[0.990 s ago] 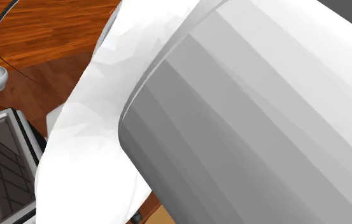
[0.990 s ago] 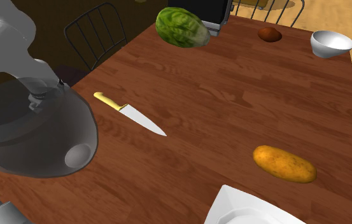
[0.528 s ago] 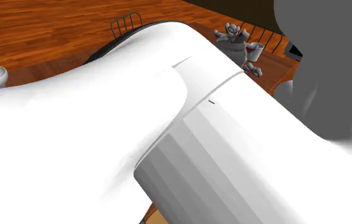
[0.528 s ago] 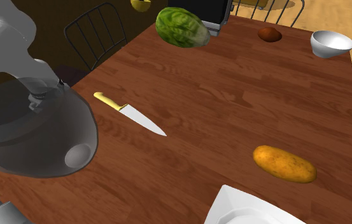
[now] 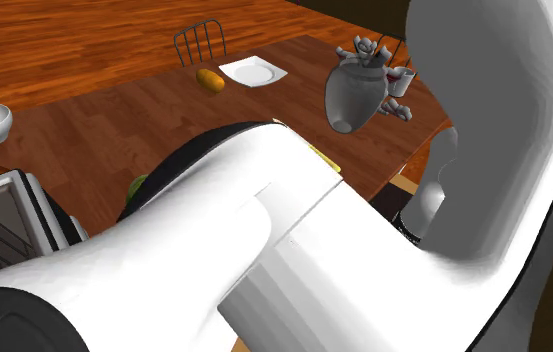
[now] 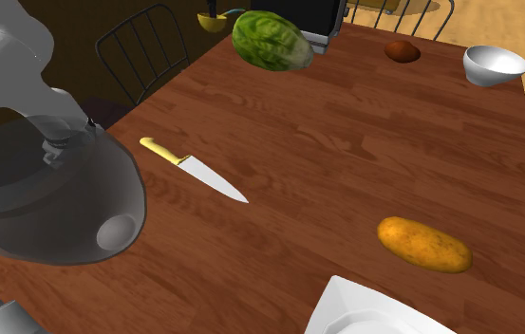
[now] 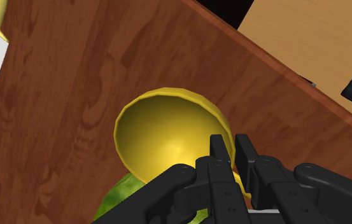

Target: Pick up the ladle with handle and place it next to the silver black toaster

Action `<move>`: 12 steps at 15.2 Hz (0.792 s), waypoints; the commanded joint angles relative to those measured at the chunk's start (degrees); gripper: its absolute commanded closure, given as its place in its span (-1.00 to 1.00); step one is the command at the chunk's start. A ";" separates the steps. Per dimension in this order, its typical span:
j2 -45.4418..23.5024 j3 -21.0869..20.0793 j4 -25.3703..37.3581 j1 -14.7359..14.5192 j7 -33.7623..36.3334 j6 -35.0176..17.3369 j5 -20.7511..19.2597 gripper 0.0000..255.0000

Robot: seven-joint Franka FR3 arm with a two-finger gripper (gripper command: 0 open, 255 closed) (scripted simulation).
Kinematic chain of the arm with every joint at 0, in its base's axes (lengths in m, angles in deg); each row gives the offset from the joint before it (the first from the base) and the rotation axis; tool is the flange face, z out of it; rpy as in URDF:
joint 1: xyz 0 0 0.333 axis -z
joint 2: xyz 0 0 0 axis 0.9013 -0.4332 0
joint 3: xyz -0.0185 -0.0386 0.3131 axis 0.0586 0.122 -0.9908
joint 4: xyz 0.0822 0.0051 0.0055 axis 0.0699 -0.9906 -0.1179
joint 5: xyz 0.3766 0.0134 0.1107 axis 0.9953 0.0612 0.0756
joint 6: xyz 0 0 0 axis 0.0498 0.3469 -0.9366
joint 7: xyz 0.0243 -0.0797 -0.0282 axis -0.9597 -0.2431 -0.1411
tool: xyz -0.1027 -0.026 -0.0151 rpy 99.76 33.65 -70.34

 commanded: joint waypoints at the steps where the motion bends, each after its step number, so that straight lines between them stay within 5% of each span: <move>1: -0.58 0.15 -0.99 -0.06 0.65 -1.26 -0.45 1.00; 12: -4.55 1.31 -5.30 -0.85 4.44 -7.36 -3.53 1.00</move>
